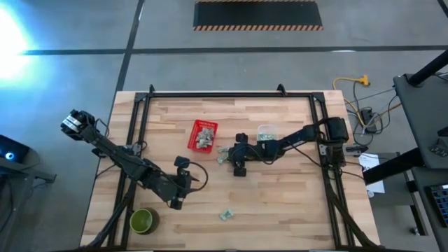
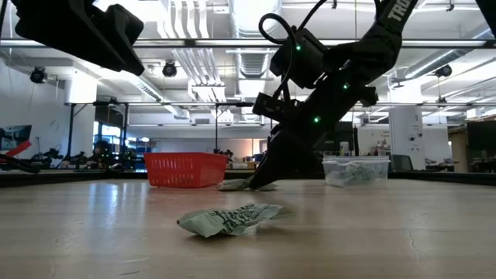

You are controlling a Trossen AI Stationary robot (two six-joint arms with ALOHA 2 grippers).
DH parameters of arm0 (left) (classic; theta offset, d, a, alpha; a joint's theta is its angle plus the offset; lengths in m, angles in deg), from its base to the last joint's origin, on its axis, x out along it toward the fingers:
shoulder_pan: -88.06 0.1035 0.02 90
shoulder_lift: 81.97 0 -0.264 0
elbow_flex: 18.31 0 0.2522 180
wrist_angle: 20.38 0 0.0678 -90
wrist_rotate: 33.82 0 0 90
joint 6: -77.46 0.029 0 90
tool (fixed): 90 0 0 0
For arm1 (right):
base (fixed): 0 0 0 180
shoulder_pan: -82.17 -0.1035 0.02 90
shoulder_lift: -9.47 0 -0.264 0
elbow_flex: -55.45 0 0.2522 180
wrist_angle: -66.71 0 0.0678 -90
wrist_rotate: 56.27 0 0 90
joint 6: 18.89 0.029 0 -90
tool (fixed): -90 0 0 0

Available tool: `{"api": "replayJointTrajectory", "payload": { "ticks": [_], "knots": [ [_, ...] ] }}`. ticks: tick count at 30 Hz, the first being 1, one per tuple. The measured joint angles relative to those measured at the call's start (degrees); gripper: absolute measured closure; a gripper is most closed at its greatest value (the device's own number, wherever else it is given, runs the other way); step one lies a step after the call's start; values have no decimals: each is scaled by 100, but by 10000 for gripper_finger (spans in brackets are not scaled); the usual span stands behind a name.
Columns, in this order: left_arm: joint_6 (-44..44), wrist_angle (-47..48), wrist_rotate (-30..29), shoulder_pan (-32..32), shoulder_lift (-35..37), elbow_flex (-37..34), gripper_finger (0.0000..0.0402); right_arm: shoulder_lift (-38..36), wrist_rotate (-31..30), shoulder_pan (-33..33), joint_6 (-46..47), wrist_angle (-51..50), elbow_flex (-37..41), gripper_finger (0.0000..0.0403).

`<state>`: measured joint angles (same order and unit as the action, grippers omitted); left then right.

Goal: Pick and place items into bin
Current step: Put the stevia packet into the transparent bin

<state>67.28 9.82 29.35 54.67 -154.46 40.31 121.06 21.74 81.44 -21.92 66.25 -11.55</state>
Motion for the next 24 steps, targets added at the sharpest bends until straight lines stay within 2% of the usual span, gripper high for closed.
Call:
{"api": "replayJointTrajectory", "payload": {
  "ticks": [20,24],
  "knots": [
    [-4,-9,2,0,-2,-16,269,-25,-9,-2,-323,13,7,386],
    [-4,-10,2,0,-2,-17,269,-78,-9,-4,-324,-9,9,394]
  ]
}}
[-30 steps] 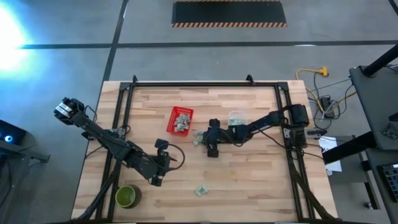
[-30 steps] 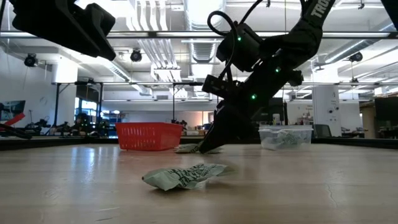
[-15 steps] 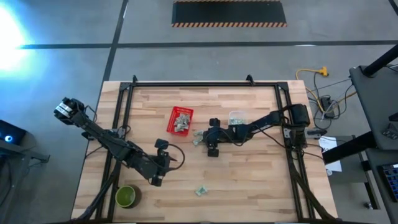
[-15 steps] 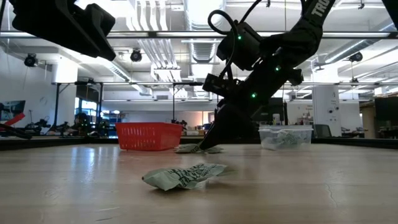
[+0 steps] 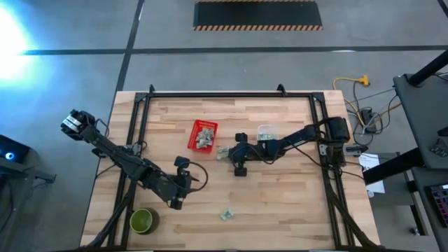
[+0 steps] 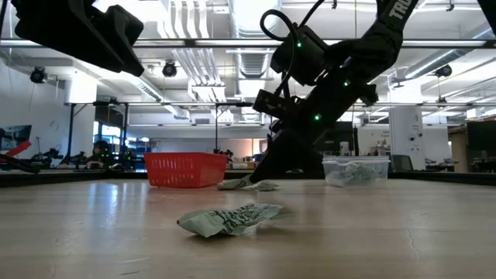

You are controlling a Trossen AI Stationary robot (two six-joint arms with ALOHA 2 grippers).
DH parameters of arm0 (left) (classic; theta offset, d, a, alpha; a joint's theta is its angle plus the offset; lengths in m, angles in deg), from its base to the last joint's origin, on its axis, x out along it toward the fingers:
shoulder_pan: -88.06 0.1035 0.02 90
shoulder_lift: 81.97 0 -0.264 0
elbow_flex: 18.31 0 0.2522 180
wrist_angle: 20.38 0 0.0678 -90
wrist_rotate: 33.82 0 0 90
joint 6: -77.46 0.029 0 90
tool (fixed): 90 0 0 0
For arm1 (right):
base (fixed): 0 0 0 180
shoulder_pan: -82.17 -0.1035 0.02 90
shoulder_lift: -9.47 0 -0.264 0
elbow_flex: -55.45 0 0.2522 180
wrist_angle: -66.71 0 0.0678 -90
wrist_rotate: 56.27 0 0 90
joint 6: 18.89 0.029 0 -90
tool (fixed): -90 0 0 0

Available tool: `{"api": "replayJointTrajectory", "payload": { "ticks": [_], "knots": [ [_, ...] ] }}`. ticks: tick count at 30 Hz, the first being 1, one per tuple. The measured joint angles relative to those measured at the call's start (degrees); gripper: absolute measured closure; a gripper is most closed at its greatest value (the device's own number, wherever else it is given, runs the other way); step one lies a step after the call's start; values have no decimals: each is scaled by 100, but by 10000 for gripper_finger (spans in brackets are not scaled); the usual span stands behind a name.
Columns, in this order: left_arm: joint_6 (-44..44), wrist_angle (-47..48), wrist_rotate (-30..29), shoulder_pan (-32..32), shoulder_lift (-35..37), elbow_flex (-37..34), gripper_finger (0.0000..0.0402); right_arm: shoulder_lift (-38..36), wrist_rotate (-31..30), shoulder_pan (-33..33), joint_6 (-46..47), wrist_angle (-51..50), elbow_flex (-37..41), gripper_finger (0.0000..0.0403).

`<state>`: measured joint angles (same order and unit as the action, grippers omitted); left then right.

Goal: Pick and place items into bin
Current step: Put the stevia packet into the transparent bin

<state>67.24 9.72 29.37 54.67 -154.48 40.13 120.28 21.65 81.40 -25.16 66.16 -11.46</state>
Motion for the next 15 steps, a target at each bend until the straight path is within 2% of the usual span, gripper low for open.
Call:
{"api": "replayJointTrajectory", "payload": {
  "ticks": [11,15],
  "knots": [
    [-15,2,5,-1,-2,-3,269,-433,-18,-55,133,-691,1,394],
    [-15,8,4,-2,-4,-9,269,-648,-346,-173,161,-938,2,394]
  ]
}}
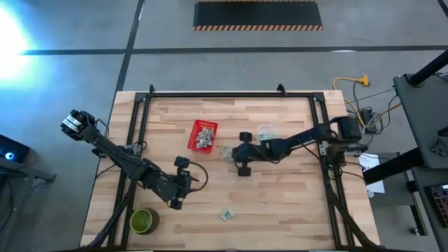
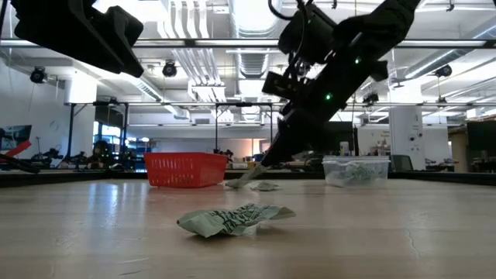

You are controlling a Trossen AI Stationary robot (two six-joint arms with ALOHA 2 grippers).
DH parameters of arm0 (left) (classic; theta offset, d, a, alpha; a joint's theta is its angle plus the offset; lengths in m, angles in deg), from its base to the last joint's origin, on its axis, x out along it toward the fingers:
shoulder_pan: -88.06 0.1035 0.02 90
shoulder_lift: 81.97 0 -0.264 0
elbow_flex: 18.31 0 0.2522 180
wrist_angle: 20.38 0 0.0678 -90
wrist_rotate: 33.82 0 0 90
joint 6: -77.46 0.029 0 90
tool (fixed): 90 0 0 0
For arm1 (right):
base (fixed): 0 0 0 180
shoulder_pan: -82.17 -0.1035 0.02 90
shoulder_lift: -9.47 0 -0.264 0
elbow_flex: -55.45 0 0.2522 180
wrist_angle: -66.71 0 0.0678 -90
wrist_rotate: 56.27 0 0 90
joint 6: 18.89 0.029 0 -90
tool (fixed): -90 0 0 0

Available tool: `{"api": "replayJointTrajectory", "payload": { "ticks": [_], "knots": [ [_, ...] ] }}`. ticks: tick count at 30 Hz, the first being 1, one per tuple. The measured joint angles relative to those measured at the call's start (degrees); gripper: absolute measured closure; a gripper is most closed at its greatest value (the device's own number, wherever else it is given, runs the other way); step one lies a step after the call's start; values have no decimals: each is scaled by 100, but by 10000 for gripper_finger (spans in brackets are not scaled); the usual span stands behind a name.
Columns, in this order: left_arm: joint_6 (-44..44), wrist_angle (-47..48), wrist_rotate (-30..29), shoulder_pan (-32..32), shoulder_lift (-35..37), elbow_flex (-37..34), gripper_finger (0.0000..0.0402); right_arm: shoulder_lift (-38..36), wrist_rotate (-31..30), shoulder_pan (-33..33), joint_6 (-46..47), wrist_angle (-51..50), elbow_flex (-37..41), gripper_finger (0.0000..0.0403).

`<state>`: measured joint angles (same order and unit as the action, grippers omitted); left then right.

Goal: Pick and place items into bin
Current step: Put the stevia packet into the transparent bin

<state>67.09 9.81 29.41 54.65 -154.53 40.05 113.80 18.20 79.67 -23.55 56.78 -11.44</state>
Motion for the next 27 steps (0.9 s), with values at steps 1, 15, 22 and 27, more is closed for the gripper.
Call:
{"api": "replayJointTrajectory", "payload": {
  "ticks": [1,15,22,27],
  "knots": [
    [0,-5,0,0,0,0,269,-59,-83,-35,2,-67,0,394],
    [0,-9,-2,0,0,-2,269,-1122,-1783,-546,647,-1662,26,395],
    [-129,7,-2,0,0,-2,269,-1689,-2788,-716,1838,-3057,267,395],
    [-129,11,-4,0,0,-2,269,-2133,-2865,-736,2357,-3192,734,395]
  ]
}}
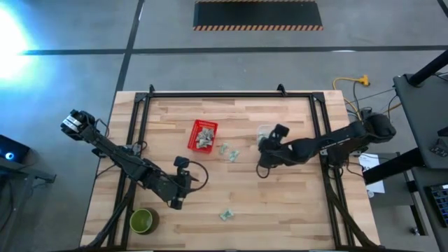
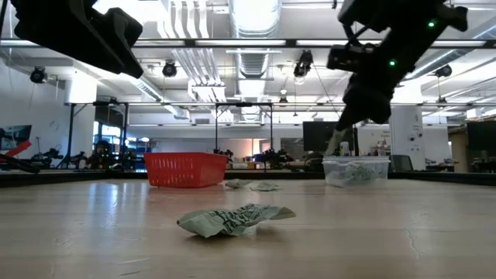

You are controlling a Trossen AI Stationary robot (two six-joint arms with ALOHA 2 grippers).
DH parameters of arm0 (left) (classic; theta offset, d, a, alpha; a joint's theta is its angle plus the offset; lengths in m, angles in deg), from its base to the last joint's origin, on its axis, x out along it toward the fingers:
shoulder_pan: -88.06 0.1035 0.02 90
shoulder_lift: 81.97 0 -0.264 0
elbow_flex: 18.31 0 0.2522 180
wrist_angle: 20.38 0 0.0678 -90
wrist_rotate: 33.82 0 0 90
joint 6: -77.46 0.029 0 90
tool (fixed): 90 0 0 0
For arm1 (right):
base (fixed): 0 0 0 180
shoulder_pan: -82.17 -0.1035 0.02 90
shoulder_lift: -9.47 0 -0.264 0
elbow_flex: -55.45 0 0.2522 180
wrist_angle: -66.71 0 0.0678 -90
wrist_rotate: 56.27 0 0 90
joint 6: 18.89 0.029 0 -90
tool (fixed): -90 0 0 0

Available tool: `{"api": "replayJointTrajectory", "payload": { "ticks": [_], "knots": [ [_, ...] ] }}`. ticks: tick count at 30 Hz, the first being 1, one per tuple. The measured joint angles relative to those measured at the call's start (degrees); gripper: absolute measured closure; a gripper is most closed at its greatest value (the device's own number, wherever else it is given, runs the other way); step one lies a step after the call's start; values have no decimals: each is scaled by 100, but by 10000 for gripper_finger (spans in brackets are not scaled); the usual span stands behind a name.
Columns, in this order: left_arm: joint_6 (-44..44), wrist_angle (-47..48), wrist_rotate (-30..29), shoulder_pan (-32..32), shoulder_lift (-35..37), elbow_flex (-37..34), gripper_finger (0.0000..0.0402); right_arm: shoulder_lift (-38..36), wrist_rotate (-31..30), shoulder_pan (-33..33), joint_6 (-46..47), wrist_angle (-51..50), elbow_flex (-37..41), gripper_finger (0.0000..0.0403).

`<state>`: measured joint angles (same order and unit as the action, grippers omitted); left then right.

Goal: Pick and place items into bin
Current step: Put the stevia packet into the transparent bin, then put the stevia packet into the red bin

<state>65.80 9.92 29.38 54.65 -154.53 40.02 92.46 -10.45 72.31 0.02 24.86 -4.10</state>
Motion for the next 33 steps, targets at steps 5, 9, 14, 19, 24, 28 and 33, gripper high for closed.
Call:
{"api": "replayJointTrajectory", "payload": {
  "ticks": [5,9,14,19,24,28,33],
  "knots": [
    [0,0,0,0,0,0,269,-430,-99,-2,409,-68,372,395],
    [0,-2,0,0,0,0,269,-667,-97,-2,723,-62,633,394],
    [0,-5,0,0,0,-12,269,-766,-55,0,1164,-41,879,394],
    [2,-97,-3,0,0,-111,269,-755,-8,2,1415,-42,984,377],
    [2,-261,-5,0,1,-279,269,-763,54,2,1453,-31,997,330],
    [2,-286,-5,0,2,-299,269,-765,58,0,1429,-20,992,286],
    [8,-295,-6,2,2,-301,269,-825,340,-39,966,345,962,245]
  ]
}}
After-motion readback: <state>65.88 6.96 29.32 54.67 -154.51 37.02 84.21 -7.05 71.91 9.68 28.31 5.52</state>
